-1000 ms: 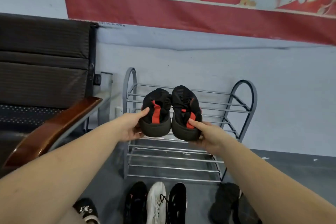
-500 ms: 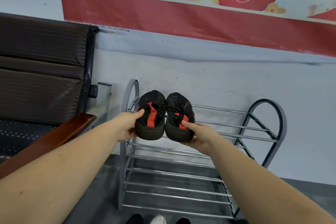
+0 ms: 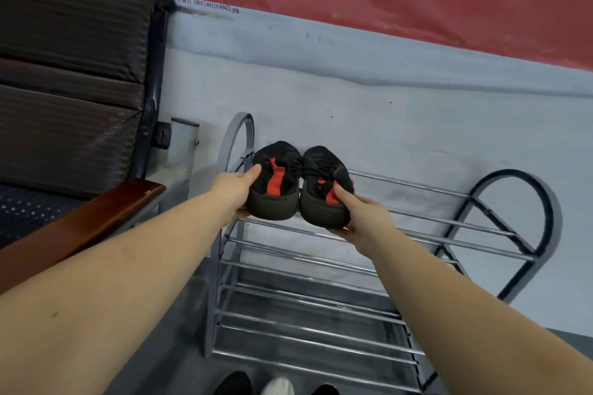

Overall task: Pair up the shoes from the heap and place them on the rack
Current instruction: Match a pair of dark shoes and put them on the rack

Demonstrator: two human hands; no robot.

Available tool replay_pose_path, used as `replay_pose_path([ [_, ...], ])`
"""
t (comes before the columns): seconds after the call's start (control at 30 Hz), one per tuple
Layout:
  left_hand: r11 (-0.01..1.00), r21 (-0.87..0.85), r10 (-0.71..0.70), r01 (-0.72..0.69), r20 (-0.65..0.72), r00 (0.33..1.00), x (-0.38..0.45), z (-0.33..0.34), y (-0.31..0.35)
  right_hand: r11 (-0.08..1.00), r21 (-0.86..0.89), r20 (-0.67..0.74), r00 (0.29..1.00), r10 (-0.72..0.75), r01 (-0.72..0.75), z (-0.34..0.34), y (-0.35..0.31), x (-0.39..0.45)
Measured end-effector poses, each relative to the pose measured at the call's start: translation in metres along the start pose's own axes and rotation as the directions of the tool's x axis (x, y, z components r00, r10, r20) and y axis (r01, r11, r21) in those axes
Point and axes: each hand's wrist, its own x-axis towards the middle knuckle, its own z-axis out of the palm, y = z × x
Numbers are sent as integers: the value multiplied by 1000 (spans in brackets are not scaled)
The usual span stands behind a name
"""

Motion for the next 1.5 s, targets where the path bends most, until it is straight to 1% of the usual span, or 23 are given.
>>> replay_pose_path([
  [0.1,992,127,36,-26,-79,996,2,2,0,986,-161,-33,999,-37,31,-2,2,0],
  [0.17,982,190,34,-15,-95,995,1,4,-1,969,-244,-38,998,-60,49,-5,2,-2],
  [0.27,968,249,0,17,-65,998,-9,5,1,938,-342,-15,998,-64,55,-6,2,-10],
  [0.3,951,310,5,9,-45,999,-14,4,2,919,-389,0,998,-63,58,-7,2,-13],
  [0.37,876,479,60,-49,-7,998,-24,2,3,869,-488,44,996,-76,88,-9,2,-22],
  [0.43,746,649,177,-152,27,984,-37,2,5,787,-599,79,989,-128,150,-14,1,-33],
  [0.47,656,728,245,-199,44,968,-45,2,7,713,-674,96,980,-175,193,-19,0,-39],
  [0.5,543,807,313,-230,60,948,-53,3,8,611,-756,119,967,-226,235,-24,-1,-46],
  [0.57,266,924,429,-275,142,892,-72,6,8,357,-884,198,933,-302,303,-38,-2,-63],
  [0.63,20,935,487,-355,301,820,-93,15,6,124,-932,284,900,-331,340,-56,0,-81],
  [0.67,-75,912,481,-404,388,786,-105,22,3,46,-937,311,890,-333,345,-66,2,-91],
  [0.7,-160,879,453,-450,470,758,-117,30,-1,-2,-939,324,886,-330,343,-77,5,-99],
  [0.77,-306,795,366,-524,606,706,-141,48,-13,-45,-945,322,892,-318,325,-101,13,-116],
  [0.83,-395,711,273,-581,695,665,-164,67,-31,-47,-955,295,909,-296,294,-126,24,-134],
  [0.9,-427,658,209,-620,739,640,-182,86,-52,-48,-964,264,924,-275,261,-153,36,-150],
  [0.97,-429,625,157,-653,763,627,-198,105,-73,-64,-973,232,940,-249,223,-180,50,-164],
  [1.17,-325,560,36,-762,812,582,-238,165,-131,-143,-982,144,978,-151,122,-265,98,-203],
  [1.27,-279,532,-18,-799,829,558,-253,193,-157,-156,-986,68,993,-99,52,-307,123,-217],
  [1.4,-275,475,-100,-836,851,516,-263,220,-186,-179,-983,-25,998,-56,-35,-352,148,-231],
  [1.5,-257,465,-154,-847,846,511,-263,230,-206,-158,-984,-77,997,-20,-79,-376,162,-234],
])
